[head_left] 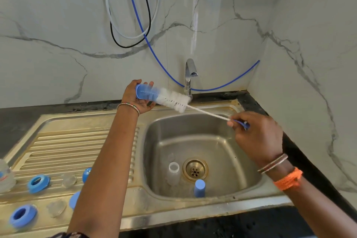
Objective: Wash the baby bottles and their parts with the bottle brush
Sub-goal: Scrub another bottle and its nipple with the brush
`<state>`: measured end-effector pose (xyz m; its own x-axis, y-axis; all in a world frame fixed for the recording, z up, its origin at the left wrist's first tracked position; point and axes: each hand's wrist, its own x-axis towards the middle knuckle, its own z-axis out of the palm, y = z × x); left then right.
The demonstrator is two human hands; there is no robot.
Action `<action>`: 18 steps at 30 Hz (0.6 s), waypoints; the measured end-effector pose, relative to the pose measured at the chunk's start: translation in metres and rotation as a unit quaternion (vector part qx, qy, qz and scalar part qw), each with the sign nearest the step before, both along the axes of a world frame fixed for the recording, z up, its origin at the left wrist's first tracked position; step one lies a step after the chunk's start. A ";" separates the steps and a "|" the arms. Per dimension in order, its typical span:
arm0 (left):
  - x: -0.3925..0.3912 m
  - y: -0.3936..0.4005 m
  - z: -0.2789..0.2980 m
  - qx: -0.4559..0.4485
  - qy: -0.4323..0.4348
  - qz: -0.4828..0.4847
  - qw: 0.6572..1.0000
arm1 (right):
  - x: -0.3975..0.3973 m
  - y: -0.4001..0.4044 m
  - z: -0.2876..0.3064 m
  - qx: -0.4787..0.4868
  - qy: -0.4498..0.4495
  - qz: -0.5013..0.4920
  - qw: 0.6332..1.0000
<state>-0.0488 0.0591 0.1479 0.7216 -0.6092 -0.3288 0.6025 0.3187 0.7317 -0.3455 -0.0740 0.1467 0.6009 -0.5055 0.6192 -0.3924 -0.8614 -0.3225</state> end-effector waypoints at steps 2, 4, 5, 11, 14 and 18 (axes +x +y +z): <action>0.000 0.001 0.002 -0.042 0.008 -0.001 0.999 | 0.000 -0.006 0.009 0.306 0.133 0.076 0.940; 0.001 0.001 0.002 -0.067 0.012 -0.004 0.998 | 0.000 -0.011 0.009 0.426 0.174 0.103 0.882; 0.002 0.001 0.002 -0.072 0.014 -0.004 0.997 | 0.000 -0.011 0.006 0.391 0.182 0.098 0.897; 0.014 0.006 -0.008 -0.047 0.042 0.021 0.998 | -0.007 -0.014 0.006 -0.003 -0.040 -0.024 0.999; 0.011 0.009 -0.006 -0.042 0.024 0.023 0.999 | -0.006 -0.021 0.003 0.058 -0.055 0.015 0.997; 0.011 0.010 -0.002 -0.003 -0.015 0.006 1.000 | -0.005 -0.019 -0.004 0.080 -0.047 0.038 0.995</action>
<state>-0.0374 0.0694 0.1458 0.7388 -0.6021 -0.3027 0.5760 0.3310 0.7475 -0.3509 -0.0926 0.1425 0.5843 -0.5573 0.5899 -0.2900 -0.8223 -0.4896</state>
